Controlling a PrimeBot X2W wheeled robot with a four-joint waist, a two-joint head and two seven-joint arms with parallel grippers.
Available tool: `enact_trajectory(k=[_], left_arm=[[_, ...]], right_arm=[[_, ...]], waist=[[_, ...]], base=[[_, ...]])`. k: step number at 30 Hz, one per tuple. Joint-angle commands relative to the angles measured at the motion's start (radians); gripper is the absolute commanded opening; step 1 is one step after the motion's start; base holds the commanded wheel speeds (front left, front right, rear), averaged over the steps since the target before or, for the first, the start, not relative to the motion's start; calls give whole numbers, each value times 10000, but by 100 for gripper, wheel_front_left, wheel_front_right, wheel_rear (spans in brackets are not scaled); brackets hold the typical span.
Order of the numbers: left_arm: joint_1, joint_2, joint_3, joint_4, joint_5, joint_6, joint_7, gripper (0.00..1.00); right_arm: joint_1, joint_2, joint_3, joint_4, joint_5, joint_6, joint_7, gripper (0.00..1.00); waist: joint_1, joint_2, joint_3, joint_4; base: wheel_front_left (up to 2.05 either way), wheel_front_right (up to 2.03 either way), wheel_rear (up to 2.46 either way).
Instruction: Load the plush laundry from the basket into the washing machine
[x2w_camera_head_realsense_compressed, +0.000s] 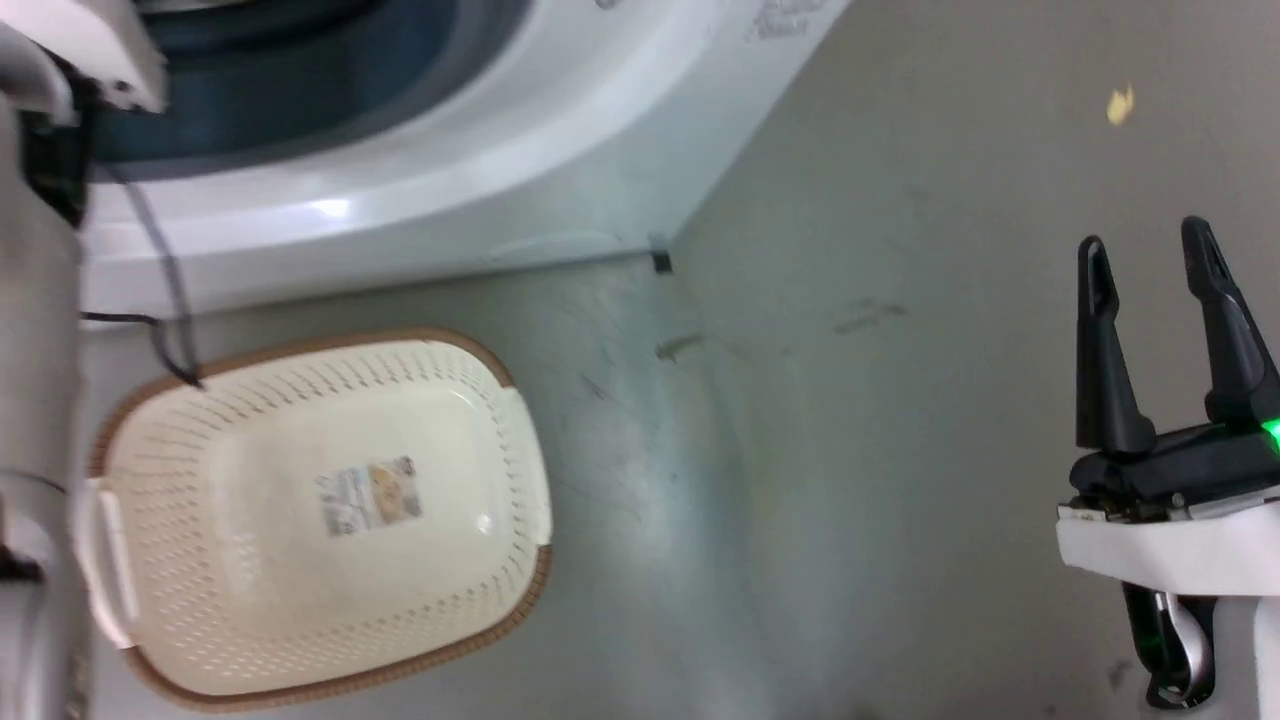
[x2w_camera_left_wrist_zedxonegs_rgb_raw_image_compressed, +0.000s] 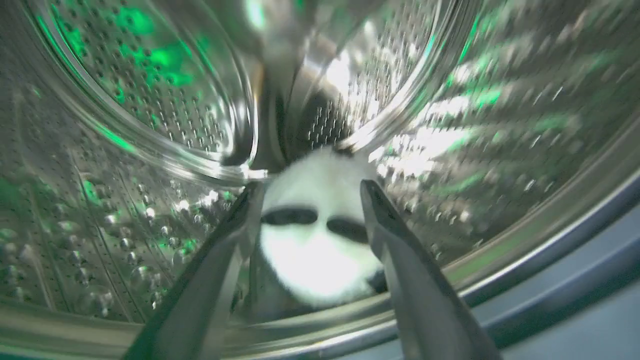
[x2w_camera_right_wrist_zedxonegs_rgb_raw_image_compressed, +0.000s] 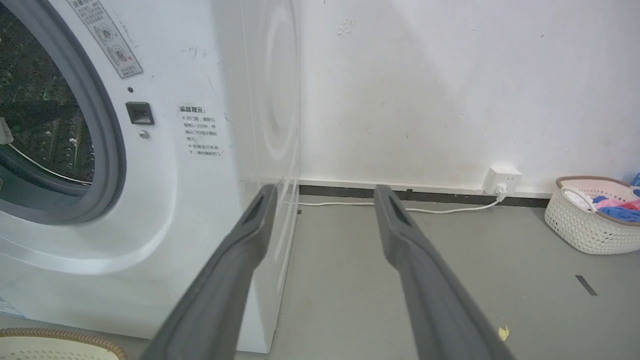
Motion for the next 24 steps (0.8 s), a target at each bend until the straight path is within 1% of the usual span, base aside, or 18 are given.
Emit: enact_trajectory(k=[1,6,13,18,21,22,23,24], left_arm=[[623,-201,265,-954,-239,94,-103,100],[3051,-645,780,-3808,-449,314,-111,100],[6485,-1448,1561,-6875,-665,616,-113,100],[8477,-2038,1586,-8296,-479,766,-113,100],[9452,-2330,1549,-8858,-323,886,-113,100],[9452,-2330,1549,-8858,-323,886,-113,100],[10044,-2545,1558,-9133,-277,1002,-113,100],[10322,-2632,1552,-9256,-250,1038,-113,100]], right_arm=[[191,13,-97,-54,-208,-9,-46,100],[451,13,-180,-29,-613,-9,-46,100],[970,13,-265,-3,-944,-9,-46,100],[1330,13,-363,26,-998,-9,-46,100],[1522,13,-376,74,-965,-9,-46,100],[1522,13,-376,74,-965,-9,-46,100],[1671,13,-366,107,-945,-9,-46,100],[1757,13,-364,130,-941,-9,-46,100]], waist=[[0,0,-897,664],[0,0,-1926,1278],[0,0,-3142,1976],[0,0,-3671,2357],[0,0,-3996,2499],[0,0,-3996,2499],[0,0,-4247,2564],[0,0,-4372,2595]], base=[[0,0,0],[0,0,0],[0,0,0],[0,0,0],[0,0,0],[0,0,0],[0,0,0],[0,0,0]])
